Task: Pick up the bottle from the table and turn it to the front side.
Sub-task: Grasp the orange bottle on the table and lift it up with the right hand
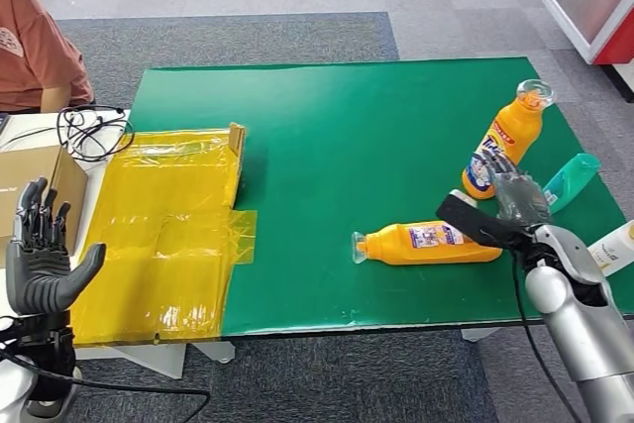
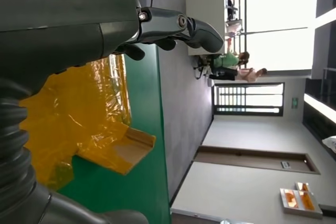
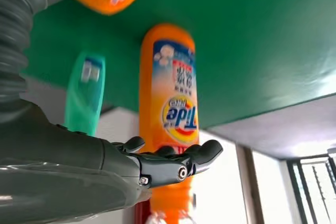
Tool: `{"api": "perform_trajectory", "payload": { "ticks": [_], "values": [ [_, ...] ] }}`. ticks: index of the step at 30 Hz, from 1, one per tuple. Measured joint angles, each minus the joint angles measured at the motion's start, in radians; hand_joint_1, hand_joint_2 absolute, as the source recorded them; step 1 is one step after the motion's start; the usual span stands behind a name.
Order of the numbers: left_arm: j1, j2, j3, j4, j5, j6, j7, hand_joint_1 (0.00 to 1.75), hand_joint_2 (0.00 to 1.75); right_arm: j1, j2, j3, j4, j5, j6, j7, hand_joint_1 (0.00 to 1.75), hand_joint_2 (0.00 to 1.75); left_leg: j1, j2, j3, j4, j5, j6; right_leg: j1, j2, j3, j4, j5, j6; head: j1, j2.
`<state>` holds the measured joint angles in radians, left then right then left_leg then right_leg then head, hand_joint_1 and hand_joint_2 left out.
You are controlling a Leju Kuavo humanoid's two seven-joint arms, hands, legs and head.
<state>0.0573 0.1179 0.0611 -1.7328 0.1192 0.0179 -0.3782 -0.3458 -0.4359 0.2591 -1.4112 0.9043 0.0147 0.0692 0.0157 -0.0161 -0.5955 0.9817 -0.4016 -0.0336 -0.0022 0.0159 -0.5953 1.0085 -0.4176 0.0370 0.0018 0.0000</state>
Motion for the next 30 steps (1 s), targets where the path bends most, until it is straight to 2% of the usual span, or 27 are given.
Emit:
{"api": "perform_trajectory", "payload": {
  "ticks": [4, 8, 13, 20, 25, 30],
  "values": [
    [-0.002, -0.016, 0.01, -0.014, -0.013, -0.01, 0.017, 0.0, 1.75, -0.063, -0.007, 0.103, 0.034, 0.187, -0.01, 0.042, 0.0, 1.75, 0.0, 0.0, 0.0, 0.0, 0.0, 0.0, 0.0, 0.0, 0.0, 0.0, 0.0, 0.0, 0.0, 0.0],
    [-0.003, -0.025, 0.019, -0.023, -0.014, -0.016, 0.018, 0.0, 1.75, -0.105, -0.007, 0.173, 0.077, 0.23, -0.01, 0.046, 0.0, 1.75, 0.0, 0.0, 0.0, 0.0, 0.0, 0.0, 0.0, 0.0, 0.0, 0.0, 0.0, 0.0, 0.0, 0.0],
    [-0.003, -0.031, 0.026, -0.024, -0.009, -0.021, 0.018, 0.0, 1.75, -0.141, -0.006, 0.222, 0.147, 0.215, 0.004, 0.022, 0.0, 1.75, 0.0, 0.0, 0.0, 0.0, 0.0, 0.0, 0.0, 0.0, 0.0, 0.0, 0.0, 0.0, 0.0, 0.0],
    [-0.003, -0.035, 0.031, -0.024, -0.001, -0.031, 0.017, 0.0, 1.75, -0.184, -0.008, 0.257, 0.248, 0.123, 0.094, -0.012, 0.0, 1.75, 0.0, 0.0, 0.0, 0.0, 0.0, 0.0, 0.0, 0.0, 0.0, 0.0, 0.0, 0.0, 0.0, 0.0],
    [0.01, -0.037, 0.044, -0.024, 0.008, -0.032, 0.014, 0.0, 1.75, -0.22, -0.033, 0.276, 0.264, 0.079, 0.162, -0.011, 0.0, 1.75, 0.0, 0.0, 0.0, 0.0, 0.0, 0.0, 0.0, 0.0, 0.0, 0.0, 0.0, -0.001, 0.0, 0.0],
    [0.019, -0.04, 0.057, -0.025, 0.012, -0.033, 0.012, 0.0, 1.75, -0.252, -0.06, 0.291, 0.264, 0.057, 0.177, 0.004, 0.0, 1.75, 0.0, 0.0, 0.0, 0.0, 0.0, 0.0, 0.0, 0.0, 0.0, 0.0, 0.0, 0.0, 0.0, 0.0]
  ]
}}
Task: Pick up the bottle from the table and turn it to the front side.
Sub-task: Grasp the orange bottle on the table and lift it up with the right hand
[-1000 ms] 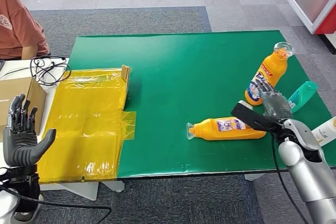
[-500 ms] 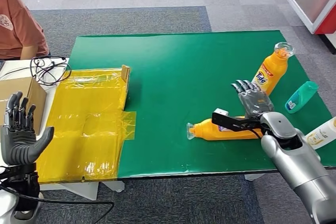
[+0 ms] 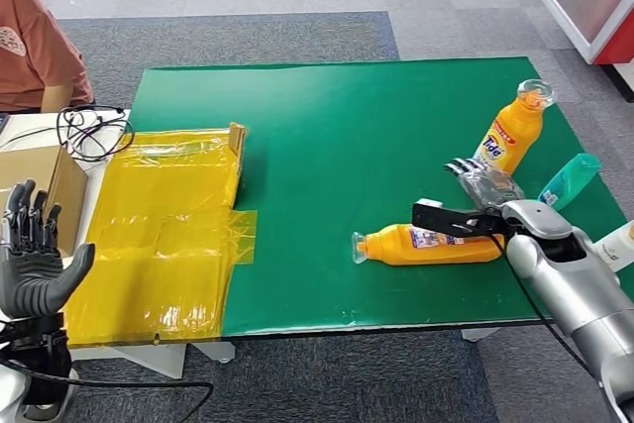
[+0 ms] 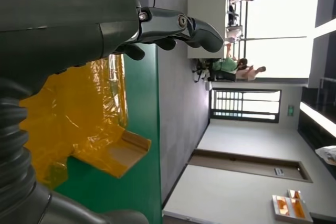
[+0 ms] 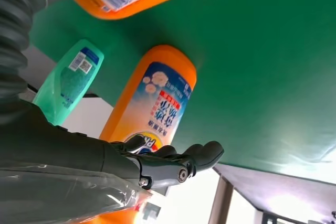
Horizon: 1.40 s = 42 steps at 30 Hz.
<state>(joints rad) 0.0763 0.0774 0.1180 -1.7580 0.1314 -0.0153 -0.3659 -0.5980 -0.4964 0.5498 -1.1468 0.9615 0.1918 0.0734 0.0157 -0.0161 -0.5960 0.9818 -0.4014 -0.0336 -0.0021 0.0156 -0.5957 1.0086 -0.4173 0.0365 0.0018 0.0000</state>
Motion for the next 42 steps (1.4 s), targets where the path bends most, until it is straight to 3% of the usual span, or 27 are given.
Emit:
{"api": "perform_trajectory", "payload": {
  "ticks": [11, 20, 26, 33, 42],
  "values": [
    [0.024, -0.013, 0.017, -0.01, 0.004, -0.002, 0.0, 0.0, 1.75, -0.013, -0.043, -0.001, -0.071, -0.023, -0.037, 0.039, 0.0, 1.75, 0.0, 0.0, 0.0, 0.0, 0.0, 0.0, 0.0, 0.0, 0.0, 0.0, 0.0, 0.0, 0.0, 0.0],
    [0.045, -0.021, 0.044, -0.029, 0.005, -0.002, -0.003, 0.0, 1.75, -0.048, -0.127, 0.02, -0.155, -0.129, 0.142, 0.042, 0.0, 1.75, 0.0, 0.0, 0.0, 0.0, 0.0, 0.0, 0.0, 0.0, 0.0, 0.0, 0.0, 0.0, 0.0, 0.0],
    [0.062, -0.026, 0.067, -0.034, 0.012, -0.012, -0.019, 0.0, 1.75, -0.052, -0.205, 0.054, -0.222, -0.207, 0.189, 0.05, 0.0, 1.75, 0.0, 0.0, -0.001, 0.0, 0.0, 0.0, 0.0, 0.0, -0.001, 0.0, 0.0, 0.0, 0.0, 0.0],
    [0.074, -0.034, 0.081, -0.039, 0.014, -0.014, -0.021, 0.0, 1.75, -0.03, -0.249, 0.091, -0.287, -0.214, 0.151, 0.075, 0.0, 1.75, 0.0, 0.0, -0.001, 0.0, 0.0, 0.0, 0.0, 0.0, -0.001, 0.0, 0.0, 0.0, 0.0, 0.0],
    [0.075, -0.042, 0.082, -0.051, 0.012, -0.006, -0.012, 0.0, 1.75, 0.088, -0.232, 0.115, -0.359, -0.143, 0.03, 0.091, 0.0, 1.75, 0.0, 0.0, -0.001, 0.0, 0.0, 0.0, 0.0, -0.001, -0.001, 0.0, 0.0, 0.0, 0.0, 0.0]
  ]
}}
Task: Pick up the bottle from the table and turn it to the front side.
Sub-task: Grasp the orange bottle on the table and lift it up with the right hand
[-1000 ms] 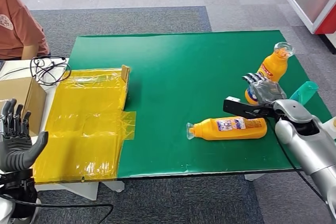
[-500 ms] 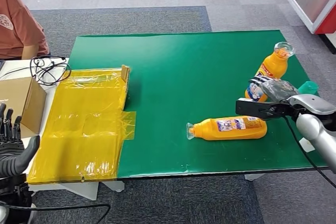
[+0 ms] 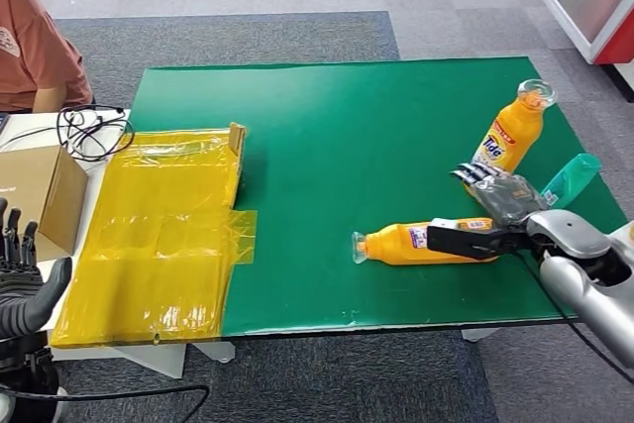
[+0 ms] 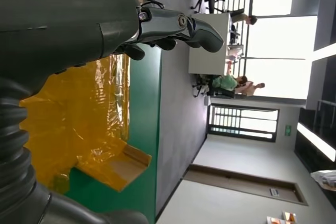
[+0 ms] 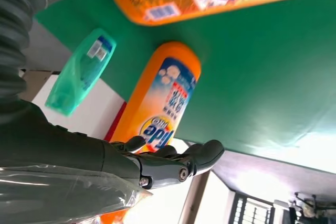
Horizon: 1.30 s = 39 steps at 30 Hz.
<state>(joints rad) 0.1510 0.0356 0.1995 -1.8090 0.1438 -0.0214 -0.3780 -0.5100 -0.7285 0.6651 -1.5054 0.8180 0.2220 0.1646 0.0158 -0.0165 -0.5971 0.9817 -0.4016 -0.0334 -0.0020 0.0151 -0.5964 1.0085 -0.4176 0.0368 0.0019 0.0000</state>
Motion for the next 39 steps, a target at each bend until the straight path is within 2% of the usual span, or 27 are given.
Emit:
{"api": "perform_trajectory", "payload": {
  "ticks": [6, 11, 21, 39],
  "values": [
    [0.001, -0.003, 0.0, 0.0, 0.0, 0.005, 0.001, 0.0, 1.75, 0.091, 0.032, -0.014, -0.016, 0.037, -0.044, -0.01, 0.0, 1.75, 0.0, 0.0, 0.0, 0.0, 0.0, 0.0, 0.0, 0.0, 0.0, 0.0, 0.0, 0.0, 0.0, 0.0],
    [0.0, -0.004, -0.001, -0.001, 0.0, 0.005, 0.007, 0.0, 1.75, 0.118, 0.058, -0.021, -0.016, 0.05, -0.044, -0.016, 0.0, 1.75, 0.0, 0.0, 0.0, 0.0, 0.0, 0.0, 0.0, 0.0, 0.0, 0.0, 0.0, 0.0, 0.0, 0.0],
    [-0.005, -0.006, -0.008, -0.01, 0.005, 0.005, 0.013, 0.0, 1.75, 0.114, 0.098, -0.027, 0.009, 0.053, -0.025, -0.023, 0.0, 1.75, 0.0, 0.0, 0.0, 0.0, 0.0, 0.0, 0.0, 0.0, 0.0, 0.0, 0.0, 0.0, 0.0, 0.0],
    [-0.011, -0.005, -0.051, -0.046, 0.01, 0.004, 0.009, 0.0, 1.75, 0.074, 0.17, -0.053, 0.209, 0.068, -0.035, -0.012, 0.0, 1.75, 0.0, 0.0, 0.0, 0.0, 0.0, 0.0, 0.0, 0.0, 0.0, 0.0, 0.0, 0.0, 0.0, 0.0]
  ]
}}
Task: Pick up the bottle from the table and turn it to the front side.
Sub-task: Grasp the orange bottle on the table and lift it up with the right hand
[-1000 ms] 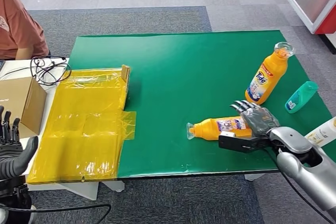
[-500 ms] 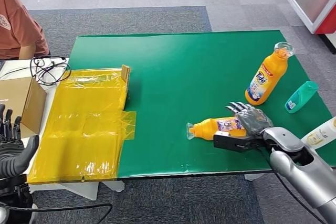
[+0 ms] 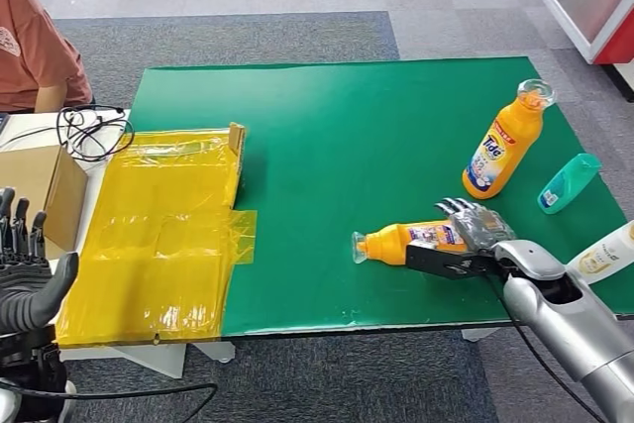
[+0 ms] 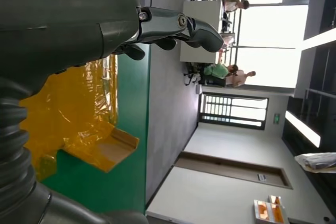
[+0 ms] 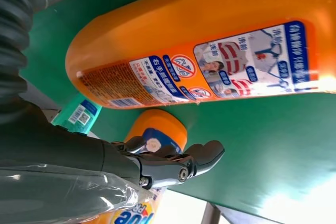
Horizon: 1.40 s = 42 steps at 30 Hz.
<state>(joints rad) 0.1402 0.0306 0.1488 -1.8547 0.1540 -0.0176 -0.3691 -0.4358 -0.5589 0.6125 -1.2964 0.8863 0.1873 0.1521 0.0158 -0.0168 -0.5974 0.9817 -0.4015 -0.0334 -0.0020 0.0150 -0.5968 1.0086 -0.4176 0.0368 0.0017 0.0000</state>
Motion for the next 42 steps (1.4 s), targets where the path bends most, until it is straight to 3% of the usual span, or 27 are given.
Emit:
{"api": "perform_trajectory", "payload": {
  "ticks": [32, 33, 36, 37, 42],
  "values": [
    [0.011, 0.011, -0.036, -0.052, 0.012, -0.03, -0.018, 0.0, 1.75, -0.019, 0.072, -0.059, 0.207, 0.057, -0.053, -0.026, 0.0, 1.75, 0.0, 0.0, 0.0, 0.0, 0.0, 0.0, 0.0, 0.0, 0.0, 0.0, 0.0, 0.0, 0.0, 0.0],
    [0.011, 0.011, -0.036, -0.052, 0.013, -0.03, -0.018, 0.0, 1.75, -0.019, 0.075, -0.06, 0.211, 0.058, -0.055, -0.028, 0.26, 1.75, 0.0, 0.0, 0.0, 0.0, 0.0, 0.0, 0.0, 0.0, 0.0, 0.0, 0.0, 0.0, 0.0, 0.0],
    [0.011, 0.013, -0.038, -0.052, 0.013, -0.03, -0.018, 0.0, 1.75, -0.022, 0.082, -0.061, 0.22, 0.06, -0.057, -0.033, 1.55, 1.75, 0.0, 0.0, 0.0, 0.0, 0.0, 0.0, 0.0, 0.0, 0.0, 0.0, 0.0, 0.0, 0.0, 0.0],
    [0.011, 0.013, -0.038, -0.052, 0.013, -0.03, -0.018, 0.0, 1.75, -0.024, 0.084, -0.062, 0.223, 0.061, -0.057, -0.036, 1.72, 1.75, 0.0, 0.0, 0.0, 0.0, 0.0, 0.0, 0.0, 0.0, 0.0, 0.0, 0.0, 0.0, 0.0, 0.0],
    [0.011, 0.014, -0.043, -0.053, 0.014, -0.033, -0.02, 0.0, 1.75, -0.033, 0.095, -0.062, 0.234, 0.065, -0.061, -0.051, 1.75, 1.75, 0.0, 0.0, 0.0, 0.0, 0.0, 0.0, 0.0, 0.0, 0.0, 0.0, 0.0, 0.0, 0.0, 0.0]
  ]
}}
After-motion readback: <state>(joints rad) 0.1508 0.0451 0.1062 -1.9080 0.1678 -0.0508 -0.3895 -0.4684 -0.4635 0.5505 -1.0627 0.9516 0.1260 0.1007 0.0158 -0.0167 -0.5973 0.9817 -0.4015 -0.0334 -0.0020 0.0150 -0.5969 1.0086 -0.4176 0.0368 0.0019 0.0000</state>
